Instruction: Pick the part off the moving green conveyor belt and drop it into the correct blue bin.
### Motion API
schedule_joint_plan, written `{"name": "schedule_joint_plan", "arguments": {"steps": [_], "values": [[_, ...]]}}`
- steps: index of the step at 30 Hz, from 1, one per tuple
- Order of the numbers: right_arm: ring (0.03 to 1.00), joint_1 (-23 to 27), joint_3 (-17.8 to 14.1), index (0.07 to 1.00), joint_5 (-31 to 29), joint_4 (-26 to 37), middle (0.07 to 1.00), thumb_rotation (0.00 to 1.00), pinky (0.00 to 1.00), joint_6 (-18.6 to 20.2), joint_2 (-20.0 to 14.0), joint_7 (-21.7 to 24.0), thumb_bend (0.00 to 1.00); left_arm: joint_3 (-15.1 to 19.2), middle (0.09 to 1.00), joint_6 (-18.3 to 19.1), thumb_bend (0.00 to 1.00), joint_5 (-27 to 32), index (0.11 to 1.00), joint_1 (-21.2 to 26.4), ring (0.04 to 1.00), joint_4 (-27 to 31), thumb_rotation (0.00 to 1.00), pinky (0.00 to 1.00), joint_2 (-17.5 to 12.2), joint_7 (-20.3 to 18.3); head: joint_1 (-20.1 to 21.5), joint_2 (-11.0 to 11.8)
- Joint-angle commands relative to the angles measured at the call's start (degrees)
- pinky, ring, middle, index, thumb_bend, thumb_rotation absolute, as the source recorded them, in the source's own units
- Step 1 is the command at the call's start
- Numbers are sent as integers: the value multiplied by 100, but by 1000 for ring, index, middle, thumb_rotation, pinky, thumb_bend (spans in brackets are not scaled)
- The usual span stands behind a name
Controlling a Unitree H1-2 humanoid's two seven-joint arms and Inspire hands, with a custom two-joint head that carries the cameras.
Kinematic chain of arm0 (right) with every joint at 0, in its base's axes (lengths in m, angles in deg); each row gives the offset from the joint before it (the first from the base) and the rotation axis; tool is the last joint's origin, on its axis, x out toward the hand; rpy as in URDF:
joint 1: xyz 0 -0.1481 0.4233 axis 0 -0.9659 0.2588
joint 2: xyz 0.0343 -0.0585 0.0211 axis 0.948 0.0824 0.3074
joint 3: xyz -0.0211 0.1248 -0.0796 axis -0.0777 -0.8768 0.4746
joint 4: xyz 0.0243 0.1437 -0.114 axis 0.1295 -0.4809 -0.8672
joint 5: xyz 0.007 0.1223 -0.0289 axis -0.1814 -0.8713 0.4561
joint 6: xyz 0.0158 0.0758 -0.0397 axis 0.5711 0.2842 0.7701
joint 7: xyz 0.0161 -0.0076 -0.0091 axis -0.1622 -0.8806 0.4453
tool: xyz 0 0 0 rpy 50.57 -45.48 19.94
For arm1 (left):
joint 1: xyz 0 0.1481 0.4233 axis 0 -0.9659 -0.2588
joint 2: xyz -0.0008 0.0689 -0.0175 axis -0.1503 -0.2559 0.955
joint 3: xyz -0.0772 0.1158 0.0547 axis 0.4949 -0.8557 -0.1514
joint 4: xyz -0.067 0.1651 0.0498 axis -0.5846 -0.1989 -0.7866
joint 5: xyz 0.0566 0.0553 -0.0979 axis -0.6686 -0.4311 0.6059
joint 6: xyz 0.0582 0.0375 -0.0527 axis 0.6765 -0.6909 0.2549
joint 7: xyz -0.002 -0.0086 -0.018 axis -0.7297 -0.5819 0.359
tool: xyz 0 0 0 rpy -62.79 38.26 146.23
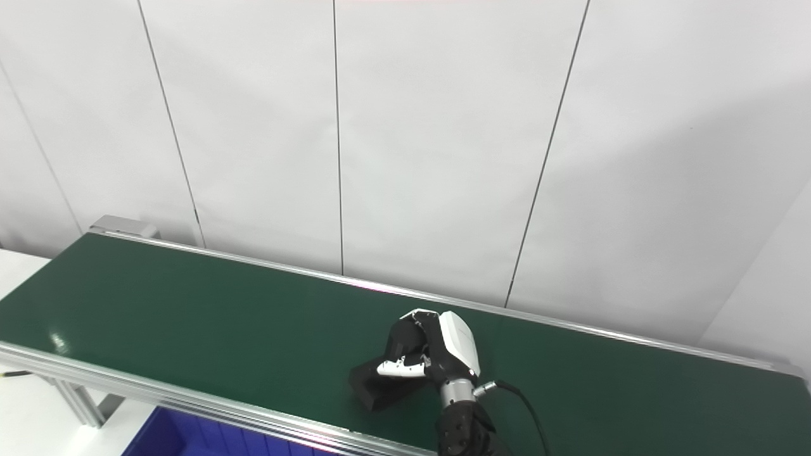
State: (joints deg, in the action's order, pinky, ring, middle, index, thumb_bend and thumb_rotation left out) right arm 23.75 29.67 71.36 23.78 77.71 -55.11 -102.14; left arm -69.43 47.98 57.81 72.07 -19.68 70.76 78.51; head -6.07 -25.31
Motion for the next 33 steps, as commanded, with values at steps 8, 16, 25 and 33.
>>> {"name": "schedule_joint_plan", "arguments": {"steps": [8,16,25,33], "values": [[382,35,9,538,-32,427,483,0,315,38,-44,66,512,21,912,-191,1000,-21,934,51,912,150,852,841,45,-9,62,-12],[381,-477,37,534,118,1883,496,0,318,276,-342,354,512,-9,901,-191,1000,-57,938,81,902,145,845,832,60,49,267,-101],[371,-1076,-261,543,22,3922,479,0,294,657,-608,762,511,204,922,-191,1000,169,960,76,931,177,841,878,48,-292,971,-193],[386,-1721,-686,538,-571,4988,488,0,293,136,-796,859,512,430,954,-191,1000,188,995,105,956,213,885,915,-39,-522,1627,-309]]}}
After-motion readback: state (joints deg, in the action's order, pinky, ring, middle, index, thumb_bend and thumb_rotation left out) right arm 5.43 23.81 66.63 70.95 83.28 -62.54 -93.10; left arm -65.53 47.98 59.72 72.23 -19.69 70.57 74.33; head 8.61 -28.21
